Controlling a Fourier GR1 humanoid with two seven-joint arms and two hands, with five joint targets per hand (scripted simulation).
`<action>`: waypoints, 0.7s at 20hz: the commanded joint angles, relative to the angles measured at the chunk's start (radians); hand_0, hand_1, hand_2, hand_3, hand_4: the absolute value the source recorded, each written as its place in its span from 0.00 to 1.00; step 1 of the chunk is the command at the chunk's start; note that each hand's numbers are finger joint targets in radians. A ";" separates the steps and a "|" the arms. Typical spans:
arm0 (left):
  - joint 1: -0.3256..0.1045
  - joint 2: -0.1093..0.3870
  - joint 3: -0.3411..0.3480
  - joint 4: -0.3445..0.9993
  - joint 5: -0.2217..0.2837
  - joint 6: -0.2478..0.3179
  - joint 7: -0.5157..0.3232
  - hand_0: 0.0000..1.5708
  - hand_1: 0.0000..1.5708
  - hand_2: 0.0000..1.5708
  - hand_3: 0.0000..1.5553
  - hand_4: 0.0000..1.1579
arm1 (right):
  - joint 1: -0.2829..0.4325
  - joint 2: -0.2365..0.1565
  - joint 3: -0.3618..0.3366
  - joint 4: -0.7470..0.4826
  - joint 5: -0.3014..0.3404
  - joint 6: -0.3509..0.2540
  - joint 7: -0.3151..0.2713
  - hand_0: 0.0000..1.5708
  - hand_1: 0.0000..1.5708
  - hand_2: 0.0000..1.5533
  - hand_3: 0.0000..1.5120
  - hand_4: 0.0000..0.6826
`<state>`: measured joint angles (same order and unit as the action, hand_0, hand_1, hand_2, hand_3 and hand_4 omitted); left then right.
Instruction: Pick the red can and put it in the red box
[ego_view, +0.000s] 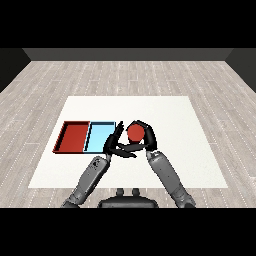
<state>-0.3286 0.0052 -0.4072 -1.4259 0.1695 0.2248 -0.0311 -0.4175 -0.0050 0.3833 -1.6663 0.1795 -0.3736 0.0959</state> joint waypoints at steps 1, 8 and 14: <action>0.047 -0.005 -0.057 0.030 0.012 0.015 -0.084 0.00 0.00 0.00 0.00 0.00 | 0.029 0.005 0.053 -0.008 -0.024 -0.038 -0.025 0.94 0.94 0.92 0.91 0.80; -0.011 -0.005 -0.035 0.013 -0.036 0.007 -0.055 0.00 0.00 0.00 0.00 0.00 | -0.060 0.005 0.151 0.080 -0.079 -0.129 -0.043 0.93 0.93 0.92 0.91 0.74; -0.008 -0.005 -0.021 -0.017 0.016 0.237 0.046 0.63 0.63 0.67 0.57 0.55 | -0.036 0.005 0.147 0.050 -0.087 -0.102 -0.085 0.95 0.95 0.93 0.91 0.77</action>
<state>-0.3455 0.0033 -0.4304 -1.4166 0.1449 0.3377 -0.0187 -0.4868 -0.0005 0.5104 -1.6166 0.1031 -0.4778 0.0670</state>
